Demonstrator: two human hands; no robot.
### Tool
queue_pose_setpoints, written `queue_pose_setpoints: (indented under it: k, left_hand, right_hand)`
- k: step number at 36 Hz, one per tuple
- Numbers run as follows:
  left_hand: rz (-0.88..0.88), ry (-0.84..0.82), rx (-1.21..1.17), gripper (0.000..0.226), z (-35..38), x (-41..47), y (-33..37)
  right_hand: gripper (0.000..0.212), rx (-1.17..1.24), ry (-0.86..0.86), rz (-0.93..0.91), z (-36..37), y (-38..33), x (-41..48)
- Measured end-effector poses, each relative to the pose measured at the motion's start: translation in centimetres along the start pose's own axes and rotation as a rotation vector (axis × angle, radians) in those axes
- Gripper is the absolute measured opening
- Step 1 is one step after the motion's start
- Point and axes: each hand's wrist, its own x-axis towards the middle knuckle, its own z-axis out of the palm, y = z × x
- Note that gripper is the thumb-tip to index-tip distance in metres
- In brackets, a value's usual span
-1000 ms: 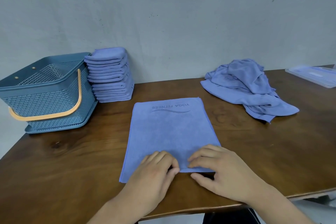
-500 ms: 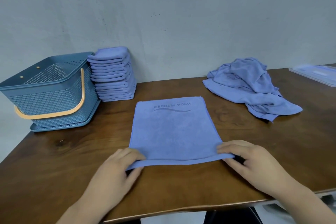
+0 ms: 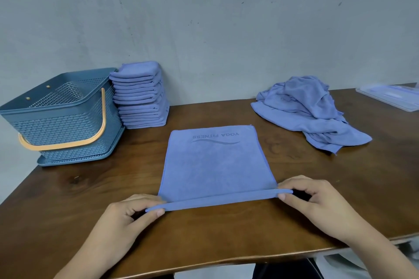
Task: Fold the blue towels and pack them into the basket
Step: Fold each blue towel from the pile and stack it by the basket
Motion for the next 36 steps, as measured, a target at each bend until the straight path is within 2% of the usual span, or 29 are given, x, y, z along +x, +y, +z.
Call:
queue_pose_setpoints:
  k: [6,15,19,23,25,27,28,29,30,33,36]
  left_hand:
    - [-0.041,0.01,-0.056,0.03,-0.4,0.6,-0.2]
    - [0.006,0.055,-0.245,0.015,-0.9,6.8,2.1]
    - [-0.089,0.082,-0.436,0.017,-0.9,11.8,1.9]
    - [-0.254,0.128,-0.585,0.018,-0.4,17.7,2.6]
    - [-0.33,0.164,-0.568,0.016,0.0,20.6,1.6]
    - [-0.406,0.212,-0.5,0.026,0.9,22.4,0.0]
    - [-0.436,0.221,-0.457,0.035,1.3,22.7,-0.7]
    - [-0.44,0.217,-0.408,0.042,1.7,22.8,-1.2]
    - [-0.424,0.208,-0.352,0.043,2.1,22.7,-1.5]
    - [-0.343,0.183,-0.278,0.031,2.5,22.3,-2.2]
    - [-0.296,0.165,-0.21,0.024,2.9,22.5,-2.8]
  right_hand:
    - [0.022,0.122,-0.004,-0.031,-0.3,-0.7,0.4]
    - [0.021,0.31,-0.011,-0.036,-0.9,-2.4,6.5]
    - [0.03,0.463,0.014,0.047,-0.8,-2.2,11.8]
    - [0.025,0.574,0.084,0.198,-0.3,-2.7,17.1]
    - [0.028,0.528,0.157,0.254,0.2,-2.2,19.7]
    - [0.015,0.447,0.203,0.312,0.9,-1.0,21.3]
    - [0.019,0.403,0.214,0.319,1.3,-0.3,21.7]
    - [0.033,0.343,0.221,0.312,1.6,0.4,21.8]
    - [0.04,0.282,0.22,0.29,1.8,0.8,21.6]
    - [0.022,0.154,0.142,0.208,2.1,1.7,21.3]
    - [0.024,0.055,0.148,0.171,2.4,2.5,21.4]
